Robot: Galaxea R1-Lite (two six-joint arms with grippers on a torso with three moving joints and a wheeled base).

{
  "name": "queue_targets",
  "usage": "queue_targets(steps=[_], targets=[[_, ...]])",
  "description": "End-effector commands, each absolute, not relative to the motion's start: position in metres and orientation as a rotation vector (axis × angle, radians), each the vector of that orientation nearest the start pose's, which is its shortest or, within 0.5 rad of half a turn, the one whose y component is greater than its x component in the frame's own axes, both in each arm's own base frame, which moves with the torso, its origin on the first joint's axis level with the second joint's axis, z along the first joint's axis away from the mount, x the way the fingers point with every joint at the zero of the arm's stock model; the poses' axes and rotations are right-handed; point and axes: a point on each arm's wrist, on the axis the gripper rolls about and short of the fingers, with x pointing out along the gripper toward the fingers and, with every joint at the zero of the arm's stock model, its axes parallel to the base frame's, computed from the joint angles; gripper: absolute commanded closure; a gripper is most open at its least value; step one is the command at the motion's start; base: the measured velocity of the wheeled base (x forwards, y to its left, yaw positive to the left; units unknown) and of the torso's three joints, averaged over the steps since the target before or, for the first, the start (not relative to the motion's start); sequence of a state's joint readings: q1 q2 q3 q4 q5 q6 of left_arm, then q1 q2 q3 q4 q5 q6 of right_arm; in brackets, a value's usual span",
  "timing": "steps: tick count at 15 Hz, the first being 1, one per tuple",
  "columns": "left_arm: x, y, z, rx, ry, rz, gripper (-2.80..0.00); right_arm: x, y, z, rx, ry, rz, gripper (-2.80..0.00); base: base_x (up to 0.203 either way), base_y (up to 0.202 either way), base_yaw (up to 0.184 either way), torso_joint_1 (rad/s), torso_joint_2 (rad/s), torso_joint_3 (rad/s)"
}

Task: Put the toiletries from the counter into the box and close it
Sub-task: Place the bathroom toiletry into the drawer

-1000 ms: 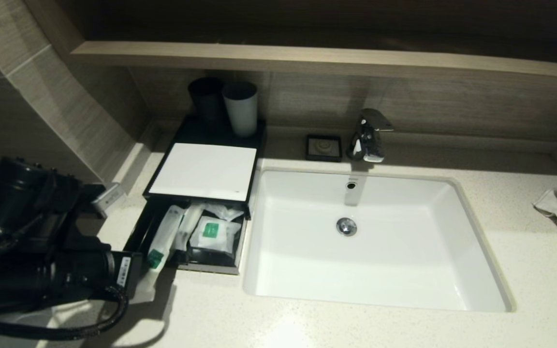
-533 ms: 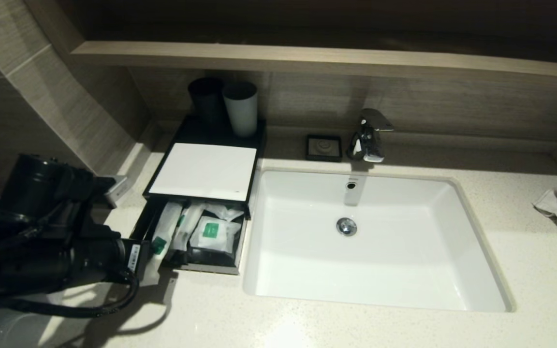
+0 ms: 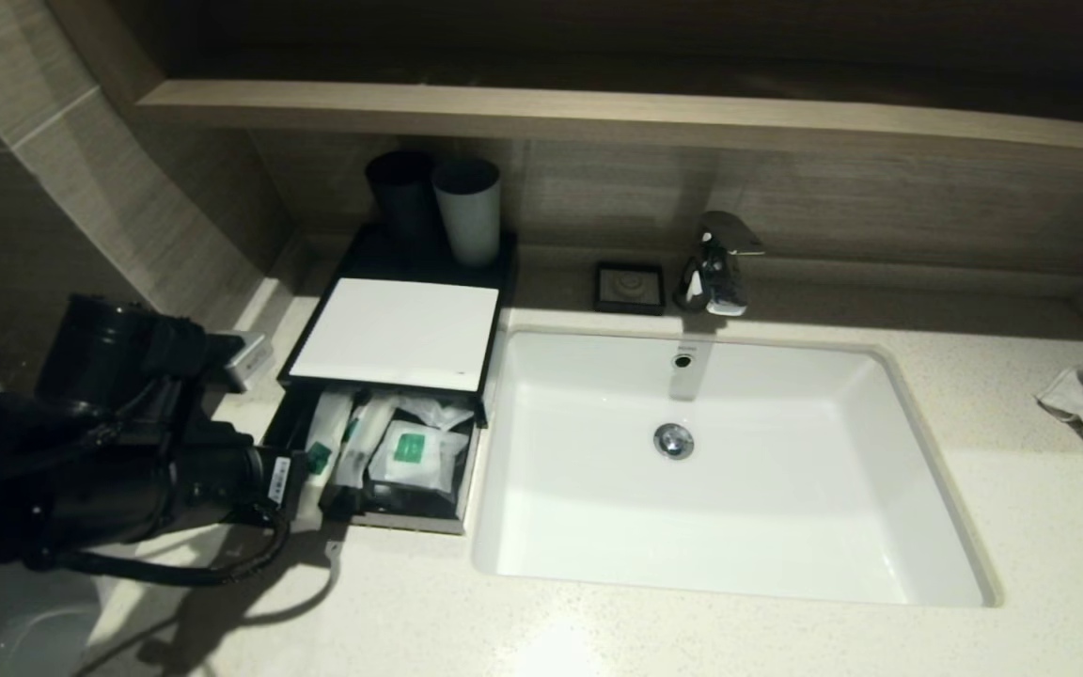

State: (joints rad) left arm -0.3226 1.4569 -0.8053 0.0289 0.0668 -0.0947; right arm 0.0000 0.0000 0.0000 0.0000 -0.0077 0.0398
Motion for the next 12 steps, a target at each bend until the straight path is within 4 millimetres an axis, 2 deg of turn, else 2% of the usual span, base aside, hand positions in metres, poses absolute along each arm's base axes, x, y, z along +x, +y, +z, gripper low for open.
queue_targets(steps=[1,12], targets=[[0.226,-0.072,0.183,0.044,0.694,-0.205,0.0,-0.023,0.0,0.076,0.04,0.001,-0.008,0.0,0.0,0.0,0.0,0.0,0.0,0.0],[0.254,-0.079,0.188,0.057,0.626,-0.207,0.0,-0.023,0.0,0.076,0.04,0.001,-0.008,0.0,0.0,0.0,0.0,0.0,0.0,0.0]])
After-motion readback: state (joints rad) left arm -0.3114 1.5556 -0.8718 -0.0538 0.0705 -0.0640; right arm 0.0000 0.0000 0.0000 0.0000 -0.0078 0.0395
